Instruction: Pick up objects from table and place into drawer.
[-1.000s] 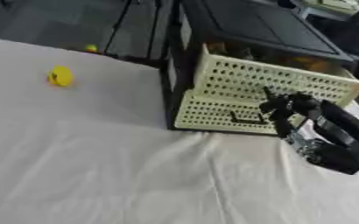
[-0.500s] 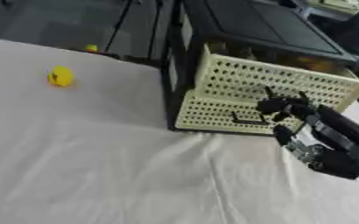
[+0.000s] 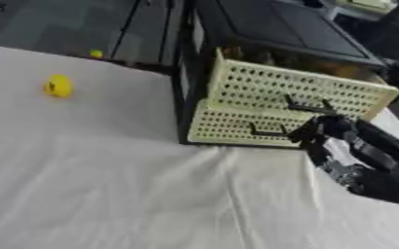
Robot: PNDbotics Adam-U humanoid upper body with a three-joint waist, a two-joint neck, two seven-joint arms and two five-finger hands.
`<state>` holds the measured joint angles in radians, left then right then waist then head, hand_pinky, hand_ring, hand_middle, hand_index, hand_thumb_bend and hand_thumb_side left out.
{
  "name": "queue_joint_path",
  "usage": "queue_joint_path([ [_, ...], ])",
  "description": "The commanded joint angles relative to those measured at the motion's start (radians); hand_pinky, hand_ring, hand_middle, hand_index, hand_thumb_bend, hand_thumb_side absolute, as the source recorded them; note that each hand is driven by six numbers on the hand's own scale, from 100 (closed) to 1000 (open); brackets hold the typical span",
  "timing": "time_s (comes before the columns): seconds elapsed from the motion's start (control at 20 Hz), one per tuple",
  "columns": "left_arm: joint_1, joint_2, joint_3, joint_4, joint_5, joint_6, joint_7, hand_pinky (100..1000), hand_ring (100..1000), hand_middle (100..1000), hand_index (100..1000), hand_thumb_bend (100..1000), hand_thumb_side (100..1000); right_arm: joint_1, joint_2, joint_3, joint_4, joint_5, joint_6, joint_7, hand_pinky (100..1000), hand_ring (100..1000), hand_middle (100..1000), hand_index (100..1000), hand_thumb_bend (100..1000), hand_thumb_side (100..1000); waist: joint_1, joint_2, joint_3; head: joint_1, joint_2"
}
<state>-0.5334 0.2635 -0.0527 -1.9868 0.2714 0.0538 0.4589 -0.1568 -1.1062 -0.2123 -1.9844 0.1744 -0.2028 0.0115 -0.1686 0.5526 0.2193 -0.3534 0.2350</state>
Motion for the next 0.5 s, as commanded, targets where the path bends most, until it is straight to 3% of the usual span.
queue_joint_path([
  [0.05,-0.003,0.012,0.0,-0.013,-0.003,-0.001,-0.005,637,551,787,829,124,803,-0.001,-0.048,-0.033,-0.016,-0.013,0.011,-0.031,534,637,657,807,100,1000,0.008,-0.034,-0.004,0.0,-0.004],
  [0.5,-0.012,0.009,-0.004,-0.013,-0.004,-0.003,-0.007,638,552,788,831,120,806,0.011,-0.038,-0.047,-0.016,-0.026,0.049,-0.066,600,696,693,818,100,1000,0.0,-0.023,0.007,-0.005,-0.025],
])
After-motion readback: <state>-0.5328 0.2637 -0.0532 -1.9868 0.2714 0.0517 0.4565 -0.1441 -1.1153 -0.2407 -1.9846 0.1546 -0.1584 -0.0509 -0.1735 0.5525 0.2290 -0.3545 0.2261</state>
